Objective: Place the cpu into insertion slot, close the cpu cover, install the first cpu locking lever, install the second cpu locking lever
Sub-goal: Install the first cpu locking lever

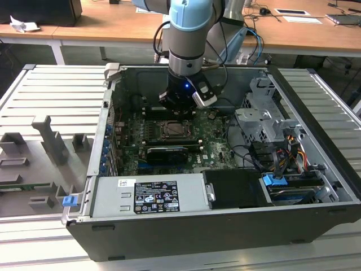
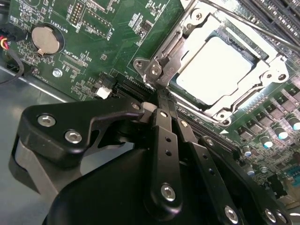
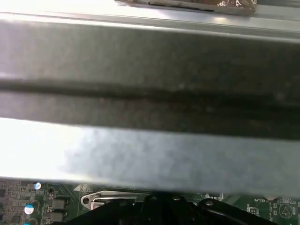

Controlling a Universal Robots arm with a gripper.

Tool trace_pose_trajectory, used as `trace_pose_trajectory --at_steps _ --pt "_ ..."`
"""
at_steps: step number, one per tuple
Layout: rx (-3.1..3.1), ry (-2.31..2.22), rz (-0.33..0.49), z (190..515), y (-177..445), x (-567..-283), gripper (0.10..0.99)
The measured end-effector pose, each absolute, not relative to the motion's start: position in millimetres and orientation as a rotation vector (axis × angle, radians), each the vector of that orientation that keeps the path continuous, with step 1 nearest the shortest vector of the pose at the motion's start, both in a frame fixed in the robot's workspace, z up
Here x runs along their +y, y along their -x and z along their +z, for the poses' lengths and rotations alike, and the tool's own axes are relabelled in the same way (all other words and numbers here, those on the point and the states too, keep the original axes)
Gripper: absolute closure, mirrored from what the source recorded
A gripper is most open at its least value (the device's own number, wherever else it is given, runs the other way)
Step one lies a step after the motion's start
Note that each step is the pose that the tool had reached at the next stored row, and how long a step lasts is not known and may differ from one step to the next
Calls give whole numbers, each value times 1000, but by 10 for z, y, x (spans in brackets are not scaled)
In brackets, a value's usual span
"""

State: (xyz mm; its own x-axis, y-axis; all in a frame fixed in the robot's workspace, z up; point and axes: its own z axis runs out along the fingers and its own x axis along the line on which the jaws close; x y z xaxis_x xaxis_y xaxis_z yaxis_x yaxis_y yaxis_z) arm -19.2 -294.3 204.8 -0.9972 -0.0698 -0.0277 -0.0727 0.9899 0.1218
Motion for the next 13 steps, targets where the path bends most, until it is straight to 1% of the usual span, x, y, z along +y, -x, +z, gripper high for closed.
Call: trace_pose_trajectory --at_steps 4,13 --pt "3111 111 191 2157 192 -2943 980" --pt "3111 111 191 2157 192 -3002 980"
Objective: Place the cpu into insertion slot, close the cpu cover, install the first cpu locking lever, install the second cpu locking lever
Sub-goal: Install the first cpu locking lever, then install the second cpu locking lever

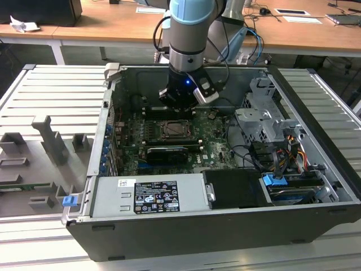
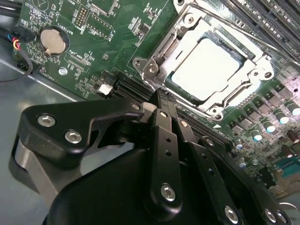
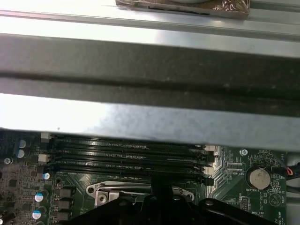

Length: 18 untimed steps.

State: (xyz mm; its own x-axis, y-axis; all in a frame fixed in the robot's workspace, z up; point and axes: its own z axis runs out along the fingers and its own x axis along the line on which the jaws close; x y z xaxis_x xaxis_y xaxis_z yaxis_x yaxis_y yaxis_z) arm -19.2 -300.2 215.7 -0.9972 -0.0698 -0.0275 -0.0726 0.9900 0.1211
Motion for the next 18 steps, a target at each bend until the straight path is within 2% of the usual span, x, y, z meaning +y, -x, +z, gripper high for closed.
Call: trace_pose_trajectory --at_steps 18 --pt "3111 111 191 2215 192 -3102 980"
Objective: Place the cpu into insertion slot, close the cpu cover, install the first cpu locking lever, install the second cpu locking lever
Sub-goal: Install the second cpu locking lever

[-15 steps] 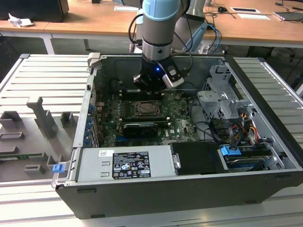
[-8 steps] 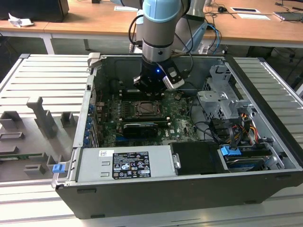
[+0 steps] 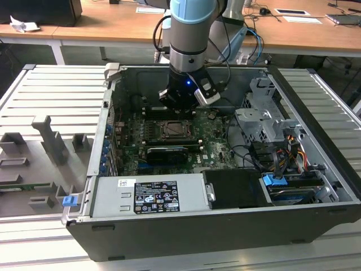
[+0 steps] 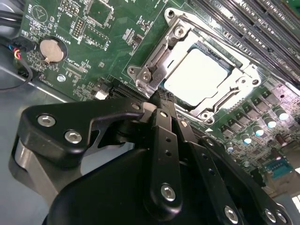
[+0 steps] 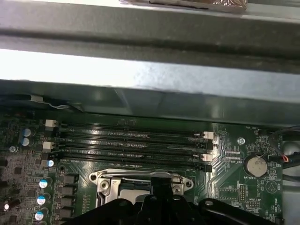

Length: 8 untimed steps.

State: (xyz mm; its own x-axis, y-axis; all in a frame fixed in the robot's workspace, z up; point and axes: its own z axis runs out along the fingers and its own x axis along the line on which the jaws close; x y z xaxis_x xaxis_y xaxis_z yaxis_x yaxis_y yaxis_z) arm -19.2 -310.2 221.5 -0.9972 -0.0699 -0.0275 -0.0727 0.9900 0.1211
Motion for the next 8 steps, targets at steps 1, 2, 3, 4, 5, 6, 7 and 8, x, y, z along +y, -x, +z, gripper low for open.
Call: trace_pose_trajectory --at_steps 1,2,3,4,5,6,7,8 --pt "3110 111 191 2219 192 -3103 980" --pt "3111 111 191 2223 192 -3104 980" --pt "3110 111 191 2242 192 -3104 980" --pt "3110 111 191 2257 192 -3105 980" --pt "3110 111 191 2263 192 -3105 980" --pt "3110 111 191 2266 192 -3106 980" --pt "3110 112 192 2268 192 -3113 980" --pt "3110 112 193 2268 192 -3120 980"
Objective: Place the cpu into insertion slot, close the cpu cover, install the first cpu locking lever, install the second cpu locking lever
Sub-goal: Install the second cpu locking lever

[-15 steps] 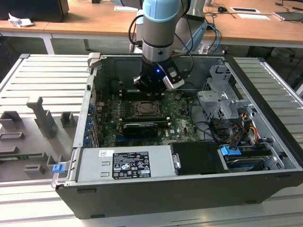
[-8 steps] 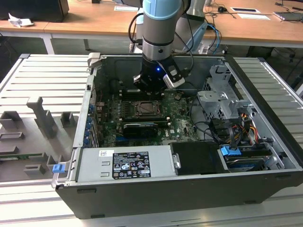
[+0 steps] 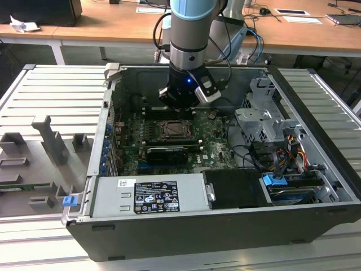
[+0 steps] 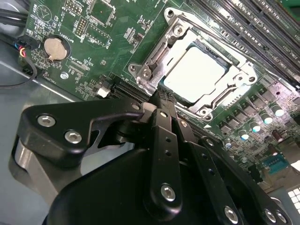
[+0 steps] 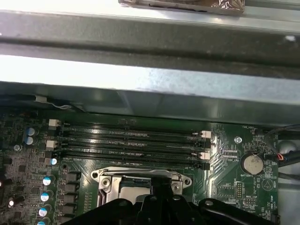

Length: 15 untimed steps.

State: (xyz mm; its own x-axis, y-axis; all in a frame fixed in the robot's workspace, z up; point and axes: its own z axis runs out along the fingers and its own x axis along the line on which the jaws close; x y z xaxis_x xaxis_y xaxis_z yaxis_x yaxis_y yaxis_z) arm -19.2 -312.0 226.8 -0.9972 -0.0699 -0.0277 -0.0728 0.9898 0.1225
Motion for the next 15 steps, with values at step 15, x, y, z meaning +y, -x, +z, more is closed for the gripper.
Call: trace_pose_trajectory --at_steps 15 --pt "3110 111 199 2268 192 -3276 980"
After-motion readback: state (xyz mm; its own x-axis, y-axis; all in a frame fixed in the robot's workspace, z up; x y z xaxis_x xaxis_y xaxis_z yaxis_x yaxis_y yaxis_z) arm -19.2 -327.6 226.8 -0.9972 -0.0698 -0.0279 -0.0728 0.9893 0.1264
